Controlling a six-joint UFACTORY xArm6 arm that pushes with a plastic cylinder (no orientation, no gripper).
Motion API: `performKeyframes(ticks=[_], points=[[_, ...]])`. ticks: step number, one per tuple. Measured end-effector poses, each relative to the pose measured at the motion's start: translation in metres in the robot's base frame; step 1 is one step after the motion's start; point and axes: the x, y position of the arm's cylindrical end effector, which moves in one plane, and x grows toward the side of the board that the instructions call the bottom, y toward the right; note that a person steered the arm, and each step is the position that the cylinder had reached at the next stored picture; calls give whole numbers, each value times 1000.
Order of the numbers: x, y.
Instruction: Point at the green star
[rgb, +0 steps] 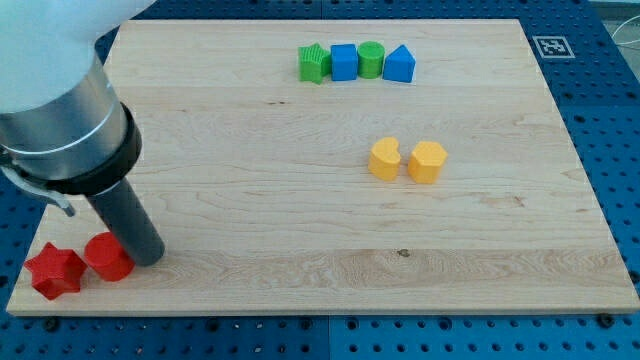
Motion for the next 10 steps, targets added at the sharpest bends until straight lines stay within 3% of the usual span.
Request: performKeyframes(ticks=[2, 5, 7, 8, 9, 10], points=[[-18, -7], [-180, 21], [-222, 27], [-288, 39], [-326, 78], [-338, 131]])
